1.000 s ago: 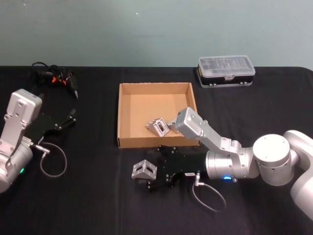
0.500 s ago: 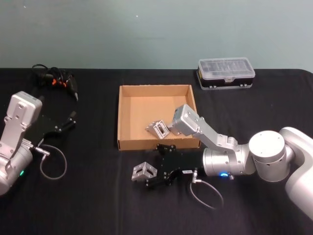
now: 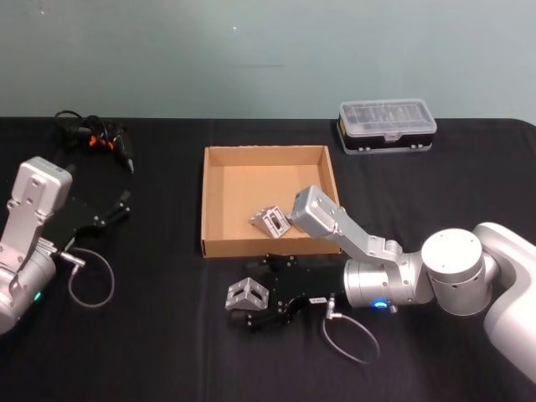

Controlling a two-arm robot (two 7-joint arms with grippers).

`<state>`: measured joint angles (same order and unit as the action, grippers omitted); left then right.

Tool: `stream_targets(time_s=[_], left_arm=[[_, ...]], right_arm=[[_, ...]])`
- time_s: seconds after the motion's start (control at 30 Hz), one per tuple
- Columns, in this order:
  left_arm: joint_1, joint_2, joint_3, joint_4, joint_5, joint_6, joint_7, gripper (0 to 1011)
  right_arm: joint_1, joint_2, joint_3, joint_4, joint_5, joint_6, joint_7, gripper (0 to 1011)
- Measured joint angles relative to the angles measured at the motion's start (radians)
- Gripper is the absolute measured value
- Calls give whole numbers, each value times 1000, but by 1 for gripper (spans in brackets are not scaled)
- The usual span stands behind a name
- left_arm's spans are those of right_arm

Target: Use one hand to pick up the angle iron from the table and place it into the box.

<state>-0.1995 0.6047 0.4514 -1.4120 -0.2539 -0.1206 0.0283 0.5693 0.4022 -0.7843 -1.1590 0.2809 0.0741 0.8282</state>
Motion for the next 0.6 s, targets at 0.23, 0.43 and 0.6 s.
stream_targets(time_s=[0.23, 0.43, 0.6], left_arm=[[0, 0, 0, 0, 0, 0, 0, 1011], [0, 0, 0, 0, 0, 0, 0, 1011], [0, 0, 0, 0, 0, 0, 0, 1011]], right_arm=[[0, -1, -3, 2, 1, 2, -1, 997], [0, -1, -5, 3, 3, 4, -1, 863], [1, -1, -6, 5, 3, 2, 0, 749]])
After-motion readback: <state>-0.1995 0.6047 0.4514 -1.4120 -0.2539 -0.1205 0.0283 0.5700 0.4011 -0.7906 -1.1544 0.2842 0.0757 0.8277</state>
